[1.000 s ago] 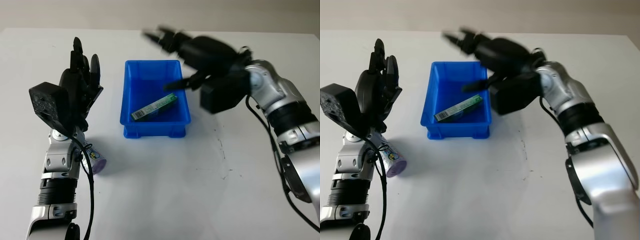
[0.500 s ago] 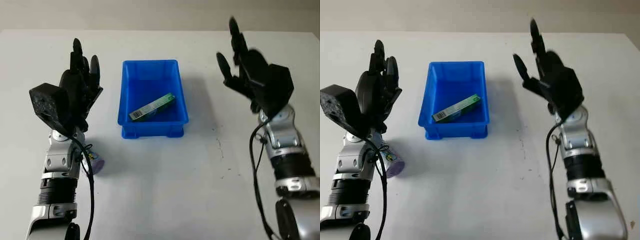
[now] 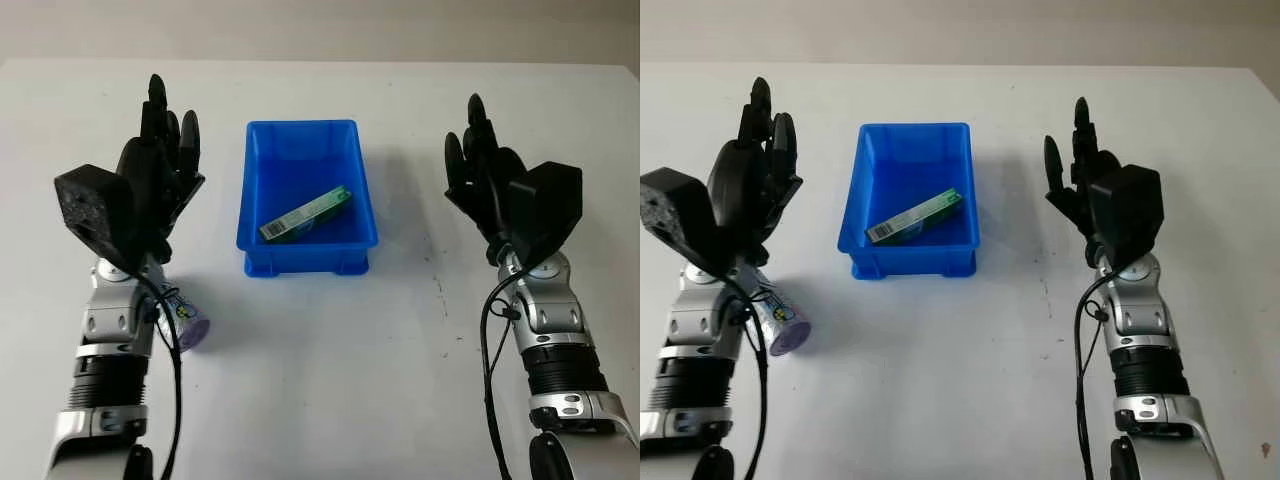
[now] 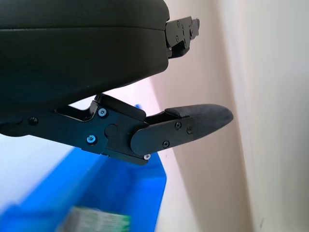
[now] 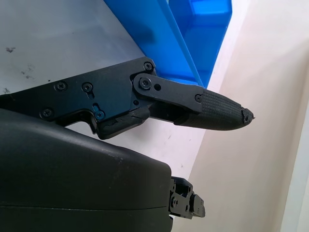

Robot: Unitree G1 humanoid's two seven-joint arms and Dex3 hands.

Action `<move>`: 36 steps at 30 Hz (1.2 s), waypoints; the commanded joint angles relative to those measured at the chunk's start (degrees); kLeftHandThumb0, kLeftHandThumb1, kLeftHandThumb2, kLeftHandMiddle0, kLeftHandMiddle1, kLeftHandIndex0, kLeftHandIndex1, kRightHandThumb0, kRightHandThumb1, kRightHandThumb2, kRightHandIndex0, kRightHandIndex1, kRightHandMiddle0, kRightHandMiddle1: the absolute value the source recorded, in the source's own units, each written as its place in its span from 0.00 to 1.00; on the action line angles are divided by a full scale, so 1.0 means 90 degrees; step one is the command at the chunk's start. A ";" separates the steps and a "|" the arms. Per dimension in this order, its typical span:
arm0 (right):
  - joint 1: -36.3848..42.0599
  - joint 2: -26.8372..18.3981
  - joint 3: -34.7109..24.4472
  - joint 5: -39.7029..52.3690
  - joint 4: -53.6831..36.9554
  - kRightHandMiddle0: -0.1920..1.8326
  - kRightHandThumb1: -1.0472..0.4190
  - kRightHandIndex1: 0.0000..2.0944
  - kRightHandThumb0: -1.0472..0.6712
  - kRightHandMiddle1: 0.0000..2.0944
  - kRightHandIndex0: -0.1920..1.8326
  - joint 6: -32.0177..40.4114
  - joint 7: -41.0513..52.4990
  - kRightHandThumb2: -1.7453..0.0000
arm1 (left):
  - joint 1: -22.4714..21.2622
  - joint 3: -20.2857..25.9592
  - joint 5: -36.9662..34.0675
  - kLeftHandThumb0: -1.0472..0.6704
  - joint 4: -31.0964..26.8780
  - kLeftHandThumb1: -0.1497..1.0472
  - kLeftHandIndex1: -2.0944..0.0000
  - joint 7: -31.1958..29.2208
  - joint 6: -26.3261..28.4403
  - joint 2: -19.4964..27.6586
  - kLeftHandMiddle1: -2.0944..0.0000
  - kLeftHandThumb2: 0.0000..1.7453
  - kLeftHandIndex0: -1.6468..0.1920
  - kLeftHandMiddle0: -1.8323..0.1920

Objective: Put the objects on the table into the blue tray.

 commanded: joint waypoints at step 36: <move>-0.0021 -0.0092 -0.0291 0.0230 -0.0241 0.00 0.00 0.00 0.17 0.00 0.00 0.0070 0.0347 0.61 | 0.2825 -0.0071 0.2678 0.27 -0.3355 0.72 0.96 -0.3503 -0.1680 0.4489 0.97 0.03 0.91 0.92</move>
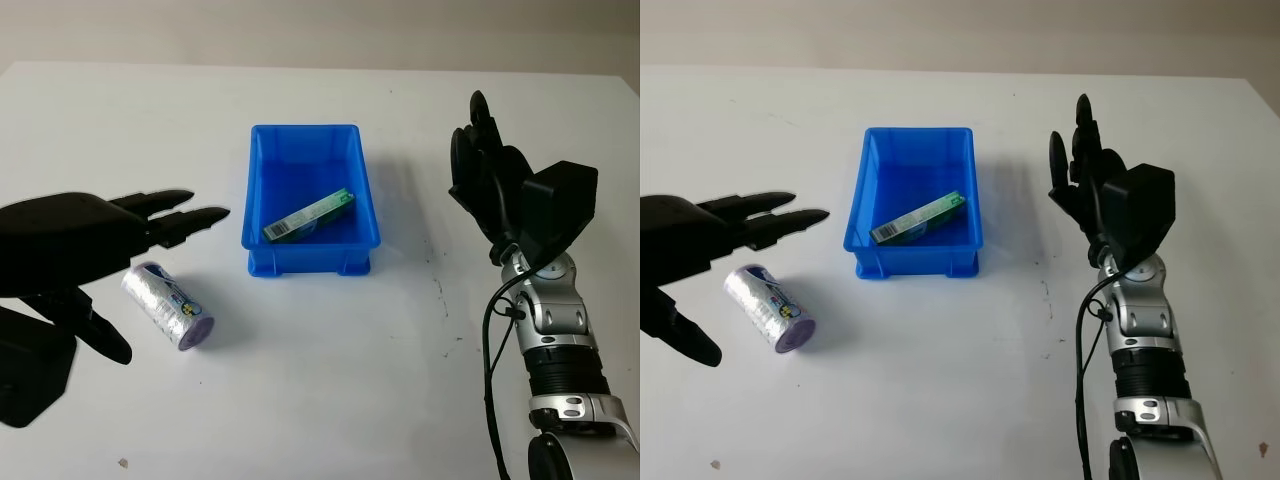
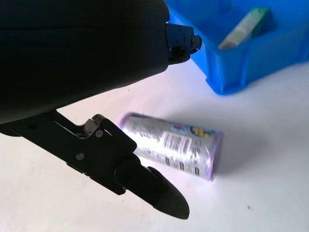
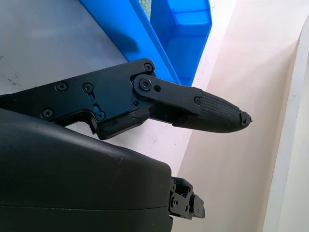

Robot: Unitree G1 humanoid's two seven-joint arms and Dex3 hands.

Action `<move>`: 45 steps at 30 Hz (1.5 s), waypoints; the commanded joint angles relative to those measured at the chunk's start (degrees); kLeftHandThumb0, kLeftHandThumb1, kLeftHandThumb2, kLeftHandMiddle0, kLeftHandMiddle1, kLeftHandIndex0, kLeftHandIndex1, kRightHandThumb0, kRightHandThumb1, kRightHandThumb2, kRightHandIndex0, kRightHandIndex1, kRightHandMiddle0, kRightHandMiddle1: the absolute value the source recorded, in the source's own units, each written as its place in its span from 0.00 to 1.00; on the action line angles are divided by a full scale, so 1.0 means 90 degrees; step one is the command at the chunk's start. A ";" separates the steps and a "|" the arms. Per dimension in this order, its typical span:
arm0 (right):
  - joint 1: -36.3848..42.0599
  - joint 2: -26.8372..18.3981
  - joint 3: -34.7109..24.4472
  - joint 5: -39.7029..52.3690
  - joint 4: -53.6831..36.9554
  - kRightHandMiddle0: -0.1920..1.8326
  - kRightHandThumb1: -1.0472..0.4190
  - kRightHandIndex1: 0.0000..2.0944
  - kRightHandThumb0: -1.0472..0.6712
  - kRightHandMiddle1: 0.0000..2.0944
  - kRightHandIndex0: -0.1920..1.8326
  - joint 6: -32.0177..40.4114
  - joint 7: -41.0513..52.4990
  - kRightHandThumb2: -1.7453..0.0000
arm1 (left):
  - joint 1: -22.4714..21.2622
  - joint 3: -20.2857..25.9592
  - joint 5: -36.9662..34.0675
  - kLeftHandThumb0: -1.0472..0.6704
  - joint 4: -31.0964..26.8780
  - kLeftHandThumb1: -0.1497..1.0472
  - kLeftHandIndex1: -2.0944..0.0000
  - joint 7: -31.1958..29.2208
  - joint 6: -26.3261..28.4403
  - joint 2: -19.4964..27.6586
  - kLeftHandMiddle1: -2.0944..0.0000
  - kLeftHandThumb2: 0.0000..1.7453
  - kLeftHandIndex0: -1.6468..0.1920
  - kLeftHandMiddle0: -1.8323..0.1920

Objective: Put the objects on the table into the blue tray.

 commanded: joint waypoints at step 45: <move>-0.0024 -0.0065 -0.0258 0.0359 -0.0136 0.00 0.00 0.00 0.21 0.00 0.00 0.0161 0.0191 0.62 | -0.3417 -0.0810 0.2132 0.33 0.1935 1.00 0.00 0.4765 -0.1179 -0.1102 0.00 0.14 0.68 0.49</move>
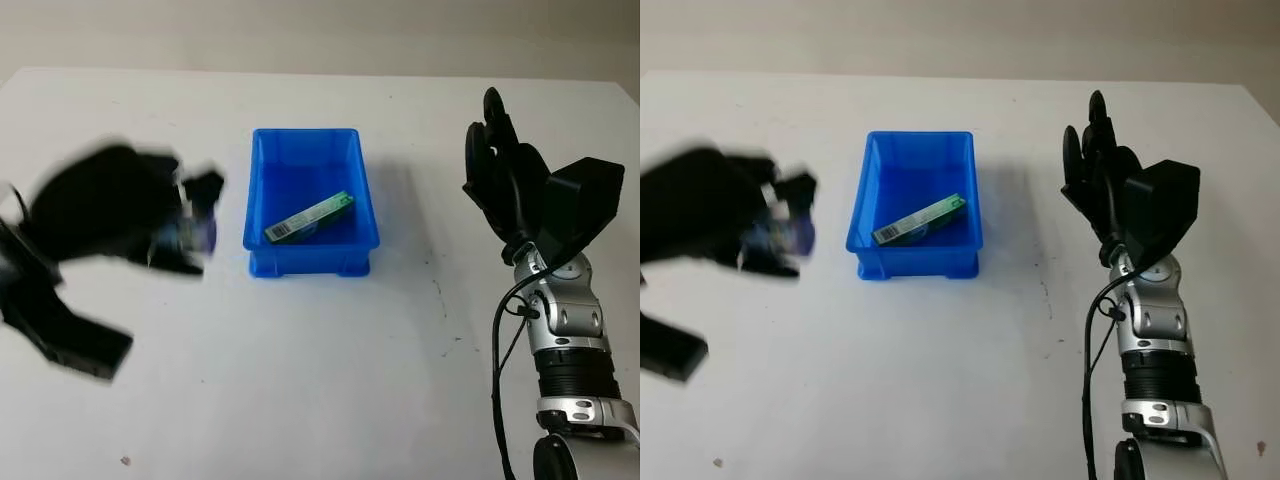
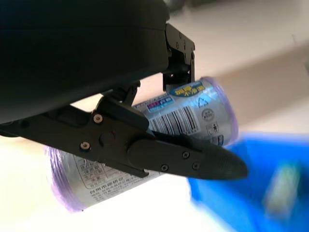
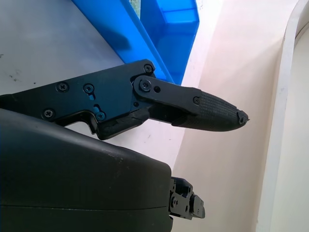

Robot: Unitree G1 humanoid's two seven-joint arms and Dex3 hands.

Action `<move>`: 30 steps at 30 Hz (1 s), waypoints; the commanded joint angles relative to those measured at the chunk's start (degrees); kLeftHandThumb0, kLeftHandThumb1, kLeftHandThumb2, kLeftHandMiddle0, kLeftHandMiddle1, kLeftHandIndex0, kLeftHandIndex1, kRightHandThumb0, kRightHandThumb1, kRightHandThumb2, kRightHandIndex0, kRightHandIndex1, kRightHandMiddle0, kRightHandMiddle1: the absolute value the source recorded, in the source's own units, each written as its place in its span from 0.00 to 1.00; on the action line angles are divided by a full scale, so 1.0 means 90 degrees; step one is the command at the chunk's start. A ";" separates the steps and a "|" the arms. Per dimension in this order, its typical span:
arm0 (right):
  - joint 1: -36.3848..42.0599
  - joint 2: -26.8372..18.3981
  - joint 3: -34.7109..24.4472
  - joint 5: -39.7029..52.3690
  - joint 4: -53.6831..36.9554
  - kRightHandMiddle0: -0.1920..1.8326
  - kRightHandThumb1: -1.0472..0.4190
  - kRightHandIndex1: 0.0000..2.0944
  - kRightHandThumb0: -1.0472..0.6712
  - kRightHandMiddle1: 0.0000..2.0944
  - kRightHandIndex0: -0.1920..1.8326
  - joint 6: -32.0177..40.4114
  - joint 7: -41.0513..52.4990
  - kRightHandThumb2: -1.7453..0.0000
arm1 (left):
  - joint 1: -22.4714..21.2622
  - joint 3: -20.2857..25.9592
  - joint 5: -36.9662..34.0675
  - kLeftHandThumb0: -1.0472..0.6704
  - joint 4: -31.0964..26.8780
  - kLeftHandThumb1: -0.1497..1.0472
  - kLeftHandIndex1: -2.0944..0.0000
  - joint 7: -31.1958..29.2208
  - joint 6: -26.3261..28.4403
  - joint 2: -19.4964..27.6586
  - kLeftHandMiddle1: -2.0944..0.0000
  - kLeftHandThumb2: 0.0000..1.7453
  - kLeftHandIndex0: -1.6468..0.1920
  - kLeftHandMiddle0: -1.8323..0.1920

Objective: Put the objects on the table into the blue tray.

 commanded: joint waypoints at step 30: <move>0.0268 0.0088 0.0000 0.0056 -0.0314 0.00 0.00 0.00 0.22 0.00 0.00 -0.0110 -0.0059 0.60 | -0.4224 -0.3722 0.1178 0.36 0.6341 1.00 0.00 0.0674 -0.0012 -0.3678 0.00 0.18 0.67 0.47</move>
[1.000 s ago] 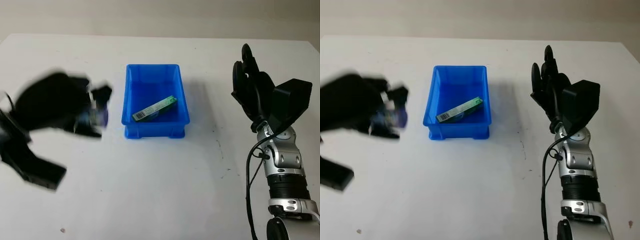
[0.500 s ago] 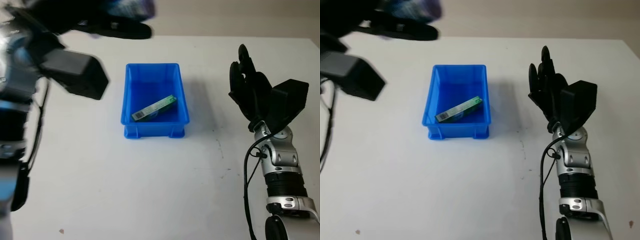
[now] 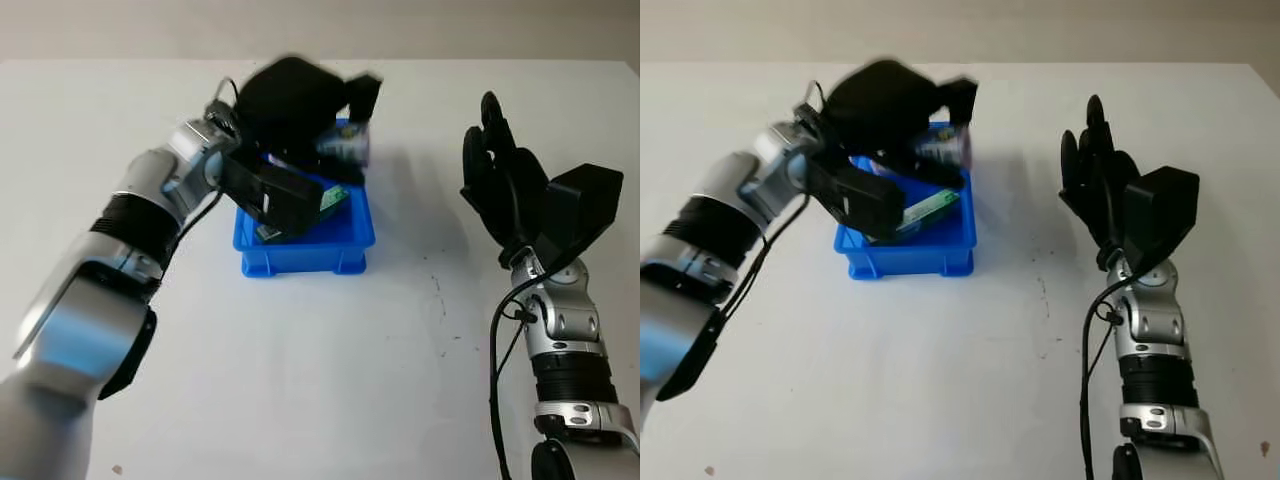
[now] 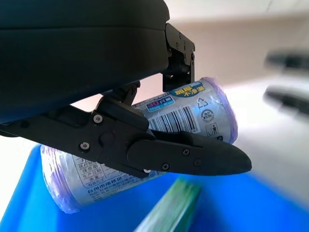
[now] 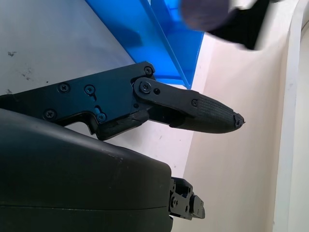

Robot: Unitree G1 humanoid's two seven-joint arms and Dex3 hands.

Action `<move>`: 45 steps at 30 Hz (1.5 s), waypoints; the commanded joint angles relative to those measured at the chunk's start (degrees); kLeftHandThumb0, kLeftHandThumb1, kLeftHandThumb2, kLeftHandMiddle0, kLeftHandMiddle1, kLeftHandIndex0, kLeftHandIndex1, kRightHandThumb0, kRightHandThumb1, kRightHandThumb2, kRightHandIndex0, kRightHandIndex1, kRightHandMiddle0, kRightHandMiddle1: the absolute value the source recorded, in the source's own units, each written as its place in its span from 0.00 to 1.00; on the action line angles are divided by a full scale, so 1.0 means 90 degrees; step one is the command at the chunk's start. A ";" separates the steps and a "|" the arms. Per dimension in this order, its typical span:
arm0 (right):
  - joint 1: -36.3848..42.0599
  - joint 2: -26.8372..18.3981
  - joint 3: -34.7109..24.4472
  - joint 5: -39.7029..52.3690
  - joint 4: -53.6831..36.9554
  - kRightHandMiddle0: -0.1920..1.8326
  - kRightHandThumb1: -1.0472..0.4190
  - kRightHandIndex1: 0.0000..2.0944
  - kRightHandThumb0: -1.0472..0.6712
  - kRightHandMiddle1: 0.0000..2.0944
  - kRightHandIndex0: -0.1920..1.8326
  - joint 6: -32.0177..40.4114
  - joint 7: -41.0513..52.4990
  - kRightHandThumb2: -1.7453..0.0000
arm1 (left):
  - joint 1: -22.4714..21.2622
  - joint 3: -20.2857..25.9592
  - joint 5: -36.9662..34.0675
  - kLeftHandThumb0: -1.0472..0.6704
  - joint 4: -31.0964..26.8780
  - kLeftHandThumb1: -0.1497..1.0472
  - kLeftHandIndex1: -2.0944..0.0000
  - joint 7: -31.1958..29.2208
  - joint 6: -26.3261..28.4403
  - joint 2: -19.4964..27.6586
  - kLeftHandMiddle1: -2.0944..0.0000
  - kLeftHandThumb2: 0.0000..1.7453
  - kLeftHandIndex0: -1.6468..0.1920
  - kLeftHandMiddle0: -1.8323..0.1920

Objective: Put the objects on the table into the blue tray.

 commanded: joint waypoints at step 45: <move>-0.0364 0.0323 0.0199 0.0024 0.0043 0.00 0.00 0.00 0.19 0.00 0.00 -0.0257 0.0072 0.61 | 0.3073 0.5117 -0.7558 0.16 -0.4085 1.00 1.00 -0.2816 0.3308 -0.0061 1.00 0.39 1.00 1.00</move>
